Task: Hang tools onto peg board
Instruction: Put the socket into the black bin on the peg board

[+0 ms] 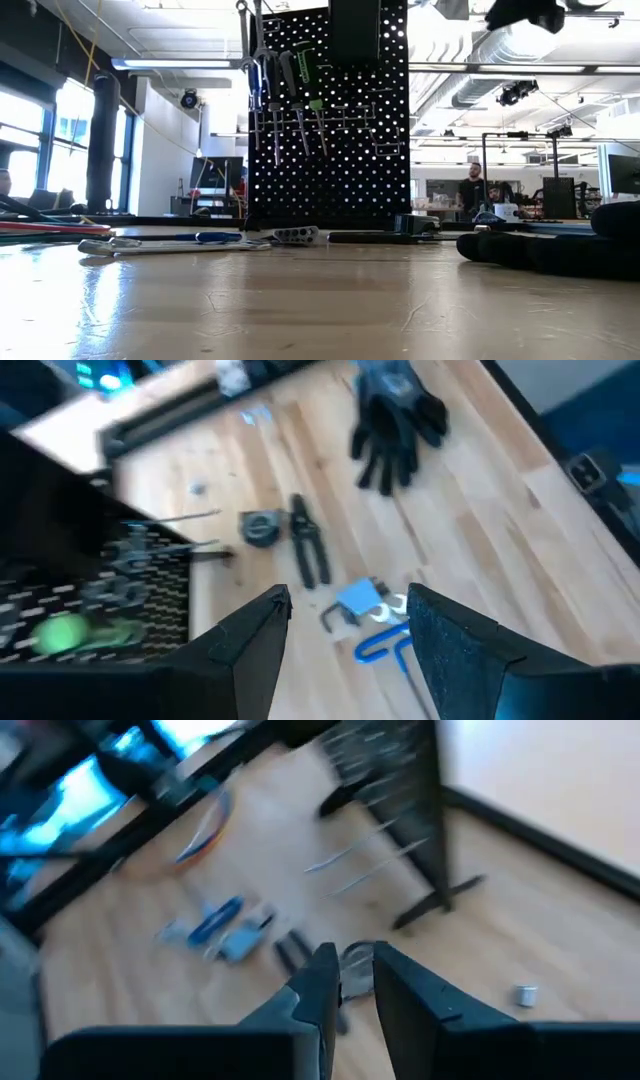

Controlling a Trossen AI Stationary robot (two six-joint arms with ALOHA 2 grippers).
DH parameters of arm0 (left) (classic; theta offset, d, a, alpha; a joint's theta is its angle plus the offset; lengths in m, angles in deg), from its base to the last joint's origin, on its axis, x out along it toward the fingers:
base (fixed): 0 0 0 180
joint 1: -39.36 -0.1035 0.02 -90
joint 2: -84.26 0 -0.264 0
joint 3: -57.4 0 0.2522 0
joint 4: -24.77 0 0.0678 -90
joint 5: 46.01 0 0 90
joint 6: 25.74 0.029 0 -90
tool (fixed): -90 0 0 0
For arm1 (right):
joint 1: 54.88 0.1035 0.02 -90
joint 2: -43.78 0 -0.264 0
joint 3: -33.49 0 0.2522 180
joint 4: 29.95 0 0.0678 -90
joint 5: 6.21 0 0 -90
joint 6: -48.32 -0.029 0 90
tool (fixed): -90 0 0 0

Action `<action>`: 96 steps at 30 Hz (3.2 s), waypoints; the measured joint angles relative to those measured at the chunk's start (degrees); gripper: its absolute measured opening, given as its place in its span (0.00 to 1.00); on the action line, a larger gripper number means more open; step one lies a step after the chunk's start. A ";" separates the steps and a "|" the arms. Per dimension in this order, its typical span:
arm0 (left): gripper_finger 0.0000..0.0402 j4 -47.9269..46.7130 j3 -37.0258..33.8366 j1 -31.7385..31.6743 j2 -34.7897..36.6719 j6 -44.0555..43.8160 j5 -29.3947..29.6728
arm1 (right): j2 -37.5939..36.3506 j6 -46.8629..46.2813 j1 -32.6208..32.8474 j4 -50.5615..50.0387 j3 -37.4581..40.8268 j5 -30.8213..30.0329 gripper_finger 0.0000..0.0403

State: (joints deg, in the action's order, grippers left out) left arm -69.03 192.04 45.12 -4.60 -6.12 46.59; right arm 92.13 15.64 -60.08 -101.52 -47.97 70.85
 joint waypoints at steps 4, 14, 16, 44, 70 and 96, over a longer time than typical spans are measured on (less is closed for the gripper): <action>0.49 3.19 -8.20 0.04 -0.02 0.00 -1.41 | 3.18 -1.75 8.29 0.25 0.00 -0.22 0.15; 0.49 16.99 -27.04 1.19 -0.01 0.46 -7.27 | 12.94 -9.99 23.73 -6.29 0.00 -6.36 0.15; 0.49 19.83 -29.79 1.69 0.00 0.23 -7.29 | 15.95 -11.10 26.07 -7.04 0.02 -8.55 0.15; 0.49 78.98 -71.84 1.34 0.02 -5.57 -9.56 | 32.73 -0.58 32.22 28.24 27.31 -23.60 0.15; 0.49 111.51 -78.10 -12.95 -11.62 -6.19 -11.18 | 21.05 30.95 -10.45 89.50 53.71 -1.14 0.15; 0.49 119.88 -78.07 -17.00 -19.12 -9.87 -15.40 | 45.21 35.57 -24.71 99.56 41.42 7.01 0.15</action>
State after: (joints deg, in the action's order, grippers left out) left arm 50.84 113.97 28.12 -23.72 -16.00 31.19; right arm 137.34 51.21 -84.79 -1.96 -6.55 77.86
